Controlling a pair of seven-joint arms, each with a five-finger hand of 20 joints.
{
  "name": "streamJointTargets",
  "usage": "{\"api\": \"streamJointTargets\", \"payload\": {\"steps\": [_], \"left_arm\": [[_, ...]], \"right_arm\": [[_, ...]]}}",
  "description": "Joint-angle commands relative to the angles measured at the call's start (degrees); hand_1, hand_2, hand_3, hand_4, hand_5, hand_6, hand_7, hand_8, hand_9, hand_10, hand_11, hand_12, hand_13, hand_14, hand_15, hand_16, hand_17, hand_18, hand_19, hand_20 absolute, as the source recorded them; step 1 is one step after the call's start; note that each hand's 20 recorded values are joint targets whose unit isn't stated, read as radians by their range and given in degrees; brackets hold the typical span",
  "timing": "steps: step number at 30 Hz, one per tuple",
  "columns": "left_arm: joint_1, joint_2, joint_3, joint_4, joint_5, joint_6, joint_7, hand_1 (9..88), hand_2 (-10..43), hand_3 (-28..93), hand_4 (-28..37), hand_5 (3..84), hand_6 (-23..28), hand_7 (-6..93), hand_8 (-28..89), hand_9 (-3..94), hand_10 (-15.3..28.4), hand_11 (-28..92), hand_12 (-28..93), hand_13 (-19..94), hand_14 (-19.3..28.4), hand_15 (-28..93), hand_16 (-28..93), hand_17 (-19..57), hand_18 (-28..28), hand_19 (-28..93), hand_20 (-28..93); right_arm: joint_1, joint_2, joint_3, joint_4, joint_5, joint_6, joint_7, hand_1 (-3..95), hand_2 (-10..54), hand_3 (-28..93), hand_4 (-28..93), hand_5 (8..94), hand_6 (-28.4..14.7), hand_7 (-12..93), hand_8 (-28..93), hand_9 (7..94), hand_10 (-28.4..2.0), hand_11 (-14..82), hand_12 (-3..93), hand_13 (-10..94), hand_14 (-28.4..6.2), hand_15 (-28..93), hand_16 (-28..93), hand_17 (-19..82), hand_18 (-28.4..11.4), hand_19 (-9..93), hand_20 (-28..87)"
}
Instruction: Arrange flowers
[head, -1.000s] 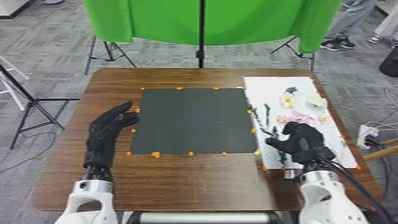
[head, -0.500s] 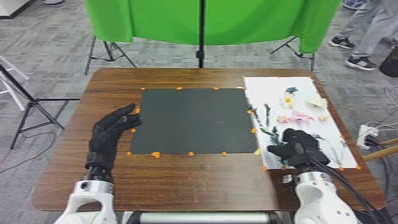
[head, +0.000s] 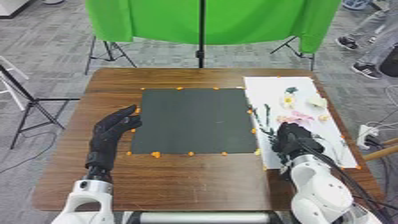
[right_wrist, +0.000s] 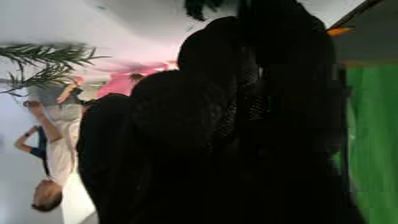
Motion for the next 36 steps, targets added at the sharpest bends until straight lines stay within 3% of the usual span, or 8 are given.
{"api": "streamJointTargets", "payload": {"steps": [1,7,11,13,16,21,26,36], "left_arm": [[1.0,-0.31,-0.71,-0.24,0.33,-0.99,-1.44,31.7,-5.3,65,-19.6,46.3,4.0,15.0,-6,45.7,13.7,26,13,35,17.8,41,0,3.2,15.3,24,26],[1.2,-0.18,-0.92,-0.10,-0.29,-1.02,-1.31,31.8,-5.4,65,-19.5,46.1,4.0,15.0,-6,45.4,13.6,26,13,34,17.9,40,0,3.1,15.3,24,25],[0.8,-0.17,-0.90,0.84,-1.19,-0.43,0.78,31.8,-5.3,65,-19.6,46.1,4.0,15.2,-6,45.5,13.6,26,13,34,17.9,41,0,3.0,15.3,24,25],[0.6,0.07,-0.68,1.55,-2.45,1.48,2.51,31.1,-4.9,64,-19.6,46.1,4.0,15.1,-6,45.4,13.7,26,13,34,18.0,40,0,3.0,15.3,24,25],[0.3,0.61,-1.15,2.68,-4.17,3.16,3.36,28.1,-3.4,66,-21.1,45.6,4.2,14.1,-6,43.7,13.6,23,13,32,17.5,36,-1,4.3,14.7,22,24],[0.3,1.45,-1.72,5.38,-5.50,7.10,5.76,21.9,0.6,68,-27.3,45.0,4.4,11.4,-6,41.3,13.2,20,11,30,16.0,28,-1,5.9,12.8,15,20],[1.3,2.36,-2.23,6.90,-7.46,11.03,5.91,18.1,6.2,67,-28.2,45.3,4.6,10.7,-6,41.3,13.3,19,11,30,15.4,26,-1,6.2,11.7,11,19],[1.3,3.40,-1.50,7.46,-7.74,10.87,6.10,15.7,9.1,67,-28.3,44.8,4.7,10.3,-6,40.9,13.4,19,11,30,15.3,26,-1,5.8,11.6,11,19]], "right_arm": [[-3.3,1.1,2.1,-0.6,1.2,0.5,1.0,93.7,-9.5,-28,56,72.0,-3.4,40,21,84.2,-10.8,34.6,53.1,94,-2.4,57,33,78,-1.4,87,40],[-1.6,1.4,5.1,-7.9,5.2,4.2,-0.1,93.7,-9.5,-28,58,72.6,-3.4,40,22,85.0,-10.7,35.8,51.8,94,-2.3,59,31,78,-1.2,87,41],[2.7,0.2,1.6,-10.0,7.2,5.7,-2.2,93.6,-9.5,-28,59,72.9,-3.6,41,22,84.9,-10.8,36.7,51.2,94,-2.2,60,30,78,-1.2,87,41],[6.8,-1.2,-1.8,-9.1,10.3,6.0,-3.2,93.7,-9.5,-28,59,72.9,-3.5,41,22,84.9,-10.9,37.2,50.8,94,-2.2,60,30,78,-1.2,87,41],[14.2,-3.9,-8.3,-5.6,13.5,6.3,-4.0,93.6,-9.5,-28,59,72.9,-3.6,41,22,84.8,-10.9,37.7,50.5,94,-2.2,60,30,79,-1.2,87,41],[25.0,-10.4,-18.1,2.7,18.4,7.4,-5.3,93.5,-9.5,-28,59,73.0,-3.6,41,22,84.8,-10.9,38.0,50.2,94,-2.1,60,29,79,-1.0,87,41],[32.4,-15.9,-25.0,11.1,23.0,8.1,-4.7,93.4,-9.5,-28,60,72.9,-3.6,41,22,84.7,-11.0,38.2,50.1,94,-2.1,60,29,79,-0.9,87,42],[38.9,-21.7,-32.8,22.0,29.6,11.8,-2.1,93.2,-9.5,-28,60,72.6,-3.6,42,21,84.5,-11.1,38.6,49.7,94,-2.1,60,29,79,-0.6,87,41]]}}
